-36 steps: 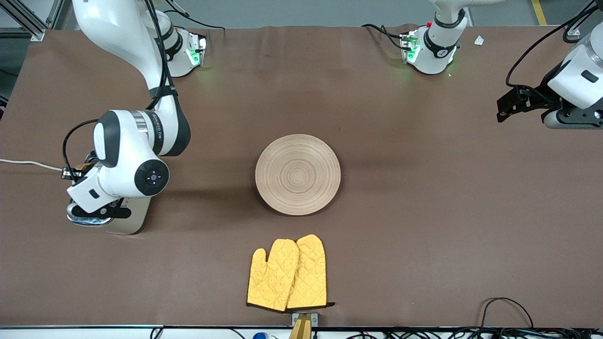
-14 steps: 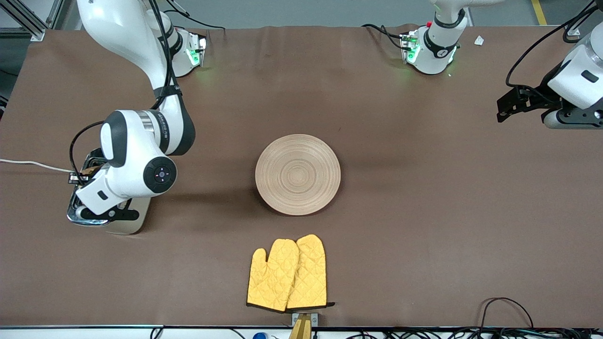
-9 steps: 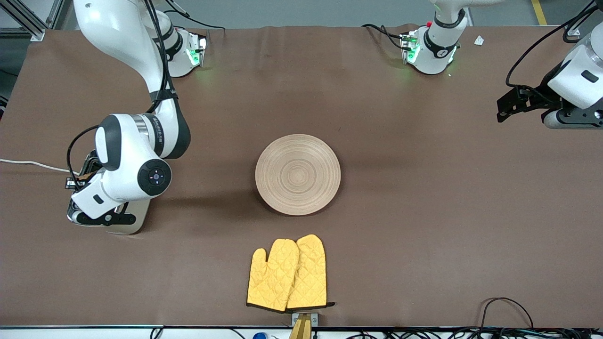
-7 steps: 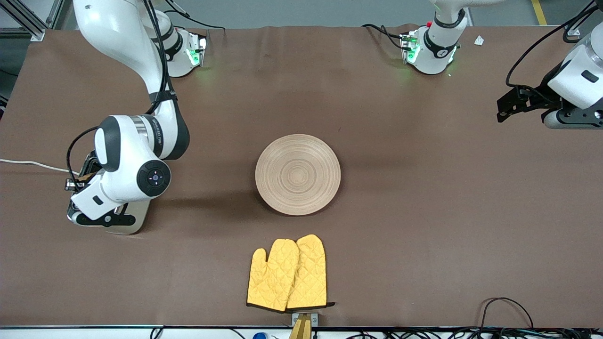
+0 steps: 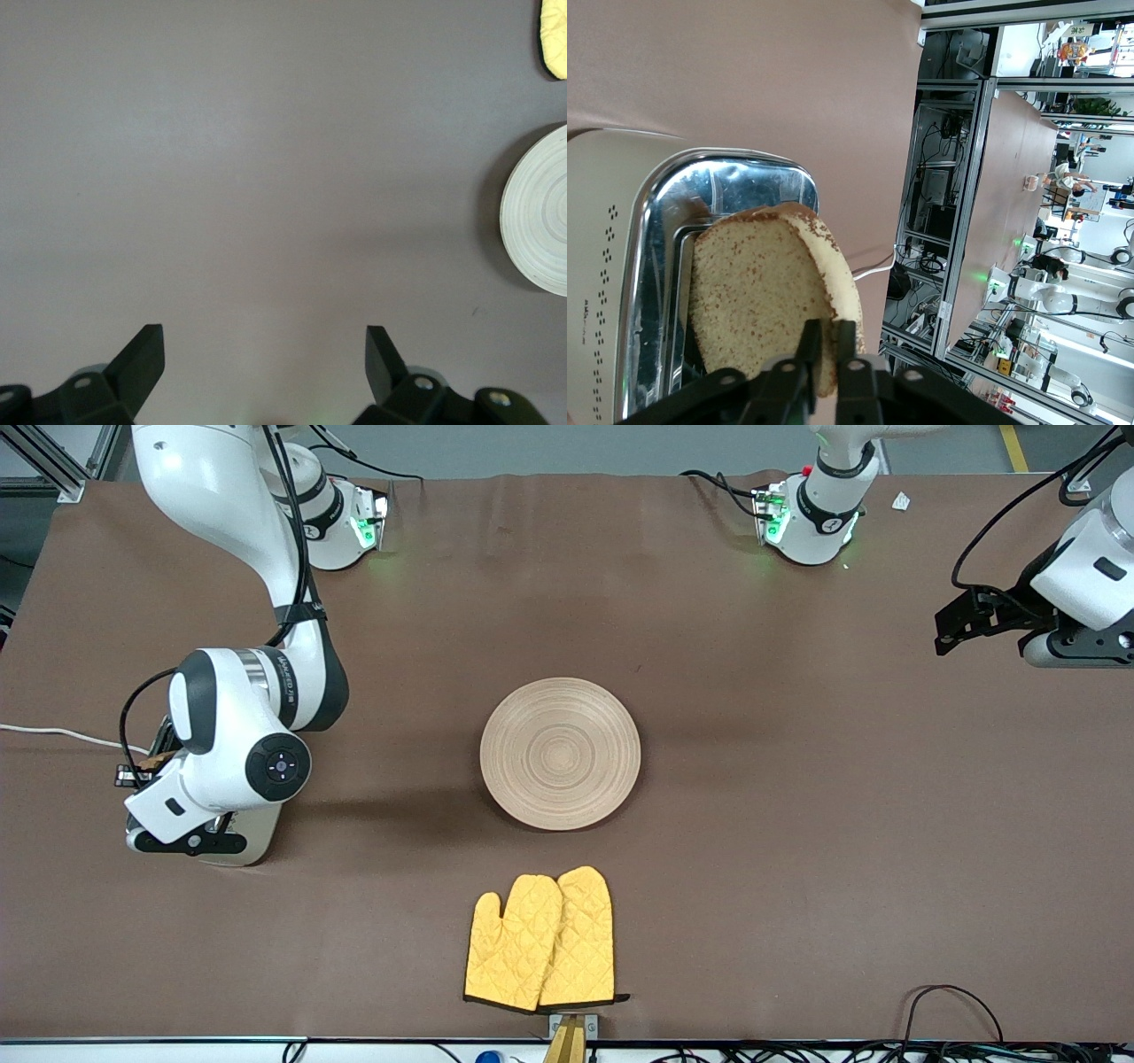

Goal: Move plate and put bread in toaster
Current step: 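Lower the bread into the toaster slot with the right gripper, then open the right gripper and lift it away from the toaster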

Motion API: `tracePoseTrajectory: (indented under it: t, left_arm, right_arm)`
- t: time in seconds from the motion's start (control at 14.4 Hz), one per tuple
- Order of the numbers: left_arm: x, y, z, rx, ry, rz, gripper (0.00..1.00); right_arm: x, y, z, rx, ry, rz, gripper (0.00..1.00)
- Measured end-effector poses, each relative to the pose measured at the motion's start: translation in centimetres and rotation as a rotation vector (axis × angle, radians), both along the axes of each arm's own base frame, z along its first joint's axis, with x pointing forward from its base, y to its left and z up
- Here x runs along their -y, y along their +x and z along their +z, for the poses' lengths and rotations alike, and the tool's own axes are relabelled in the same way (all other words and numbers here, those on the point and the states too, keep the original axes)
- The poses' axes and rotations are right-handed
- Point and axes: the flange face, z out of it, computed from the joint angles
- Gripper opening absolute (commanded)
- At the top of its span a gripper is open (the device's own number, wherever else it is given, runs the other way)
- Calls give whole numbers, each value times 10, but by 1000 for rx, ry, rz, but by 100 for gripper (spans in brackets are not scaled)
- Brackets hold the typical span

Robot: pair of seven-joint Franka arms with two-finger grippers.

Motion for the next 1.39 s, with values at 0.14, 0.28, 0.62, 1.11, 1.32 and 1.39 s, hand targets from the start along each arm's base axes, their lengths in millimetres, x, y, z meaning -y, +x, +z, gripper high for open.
tracePoseTrajectory:
  t: [0.14,0.28,0.62,1.11,1.32,1.39]
  left_arm:
    - [0,0,0,0,0,0,100]
    - [0,0,0,0,0,0,100]
    - [0,0,0,0,0,1,100]
    - [0,0,0,0,0,1,100]
    - [-2,0,1,1,0,5,100]
    - [-3,0,1,2,0,7,100]
  right_arm:
    - [3,0,-1,0,11,-10,61]
    - [4,0,-3,-1,22,-15,73]
    - [-1,1,1,9,46,-18,100]
    - [-6,0,43,84,228,-78,100]
    - [9,-18,116,161,444,-166,100]
    - [20,-27,146,190,527,-185,100]
